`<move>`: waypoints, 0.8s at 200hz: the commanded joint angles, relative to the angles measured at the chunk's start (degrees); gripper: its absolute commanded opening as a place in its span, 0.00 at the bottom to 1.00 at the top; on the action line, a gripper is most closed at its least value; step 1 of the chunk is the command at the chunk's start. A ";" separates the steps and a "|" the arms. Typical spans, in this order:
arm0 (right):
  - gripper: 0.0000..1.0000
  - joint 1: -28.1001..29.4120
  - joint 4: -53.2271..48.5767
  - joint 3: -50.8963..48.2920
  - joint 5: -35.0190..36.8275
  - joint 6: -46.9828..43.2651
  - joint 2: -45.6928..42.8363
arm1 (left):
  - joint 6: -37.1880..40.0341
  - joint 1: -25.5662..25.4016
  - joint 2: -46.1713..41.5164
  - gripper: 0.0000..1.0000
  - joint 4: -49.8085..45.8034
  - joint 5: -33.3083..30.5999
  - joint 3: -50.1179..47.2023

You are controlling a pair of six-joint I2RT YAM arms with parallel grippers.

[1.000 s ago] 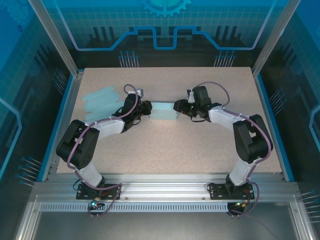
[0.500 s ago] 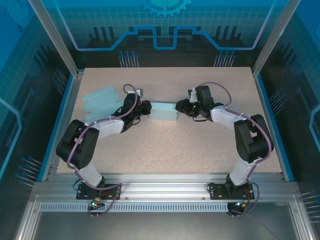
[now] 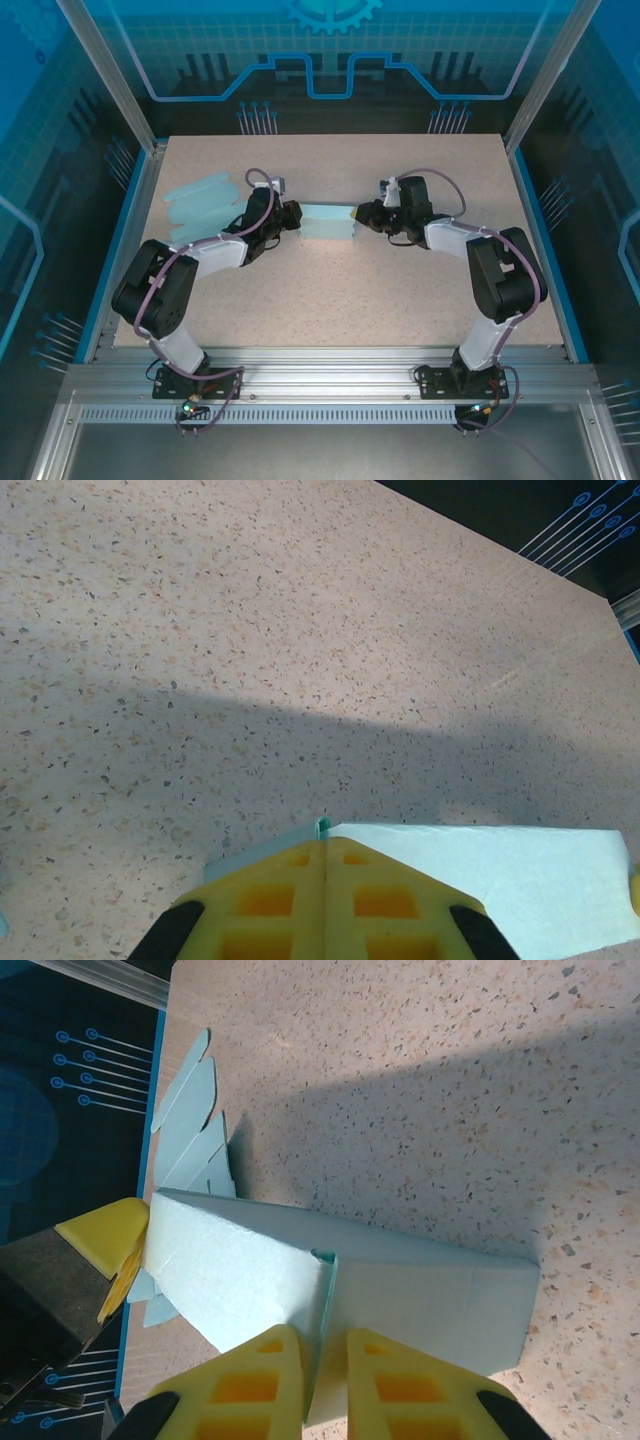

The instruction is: Fold the paper box

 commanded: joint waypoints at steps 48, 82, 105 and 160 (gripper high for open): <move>0.09 -1.17 -13.11 -2.67 6.34 -1.24 3.22 | 1.91 1.32 0.62 0.04 -15.93 -3.11 -4.61; 0.10 0.25 -17.00 -0.12 8.38 -2.46 2.40 | 5.35 1.76 -3.38 0.13 -18.47 -2.70 -0.63; 0.10 1.35 -18.04 1.15 8.72 -2.63 2.54 | 8.42 1.77 -5.50 0.24 -20.40 -0.93 3.37; 0.16 2.24 -21.63 4.85 8.78 -3.67 1.57 | 31.47 1.76 -10.40 0.48 -19.96 6.14 7.85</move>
